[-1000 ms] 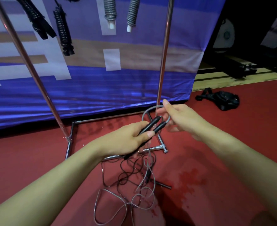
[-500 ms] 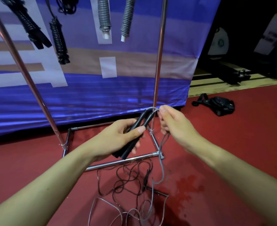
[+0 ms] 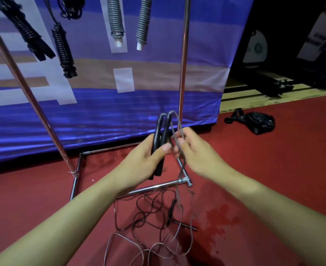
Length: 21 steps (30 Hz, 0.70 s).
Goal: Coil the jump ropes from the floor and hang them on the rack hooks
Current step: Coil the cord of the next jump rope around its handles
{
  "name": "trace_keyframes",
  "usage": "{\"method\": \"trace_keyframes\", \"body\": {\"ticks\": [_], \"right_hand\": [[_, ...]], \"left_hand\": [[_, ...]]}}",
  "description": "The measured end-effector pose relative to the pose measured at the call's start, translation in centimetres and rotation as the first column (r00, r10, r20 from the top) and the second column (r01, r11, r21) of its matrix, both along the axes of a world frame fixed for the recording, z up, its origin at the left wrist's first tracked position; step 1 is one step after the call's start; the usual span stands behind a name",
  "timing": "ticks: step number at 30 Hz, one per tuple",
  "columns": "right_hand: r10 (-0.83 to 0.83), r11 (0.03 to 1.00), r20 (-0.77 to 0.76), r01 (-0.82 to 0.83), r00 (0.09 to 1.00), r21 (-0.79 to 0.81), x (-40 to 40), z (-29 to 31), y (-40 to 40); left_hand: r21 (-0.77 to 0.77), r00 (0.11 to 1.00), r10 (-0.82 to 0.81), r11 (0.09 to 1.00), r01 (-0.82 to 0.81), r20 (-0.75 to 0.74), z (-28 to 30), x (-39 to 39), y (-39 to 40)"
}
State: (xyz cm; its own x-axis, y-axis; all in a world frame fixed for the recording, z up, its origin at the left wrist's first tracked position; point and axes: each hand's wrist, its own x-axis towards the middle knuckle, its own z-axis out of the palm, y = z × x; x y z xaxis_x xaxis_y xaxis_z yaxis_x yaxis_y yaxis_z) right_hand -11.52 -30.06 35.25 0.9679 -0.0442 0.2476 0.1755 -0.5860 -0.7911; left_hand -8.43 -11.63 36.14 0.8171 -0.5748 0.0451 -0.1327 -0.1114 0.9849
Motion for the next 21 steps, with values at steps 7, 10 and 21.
{"method": "trace_keyframes", "body": {"ticks": [7, 10, 21], "right_hand": [[0.234, 0.966, -0.047, -0.238, 0.971, -0.099, -1.9, -1.6, 3.6], [0.212, 0.977, -0.17, -0.208, 0.962, 0.04, -1.8, -1.5, 3.9], [0.37, 0.908, -0.169, -0.316, 0.914, 0.275, -1.6, -1.0, 2.9]], "left_hand": [[-0.179, 0.968, 0.174, 0.962, -0.207, -0.182, 1.1, 0.6, -0.6], [-0.185, 0.961, 0.175, 0.959, -0.216, -0.215, 1.0, 0.3, -0.8], [-0.121, 0.996, 0.024, 0.992, -0.034, -0.082, 1.8, -0.7, -0.6]]}}
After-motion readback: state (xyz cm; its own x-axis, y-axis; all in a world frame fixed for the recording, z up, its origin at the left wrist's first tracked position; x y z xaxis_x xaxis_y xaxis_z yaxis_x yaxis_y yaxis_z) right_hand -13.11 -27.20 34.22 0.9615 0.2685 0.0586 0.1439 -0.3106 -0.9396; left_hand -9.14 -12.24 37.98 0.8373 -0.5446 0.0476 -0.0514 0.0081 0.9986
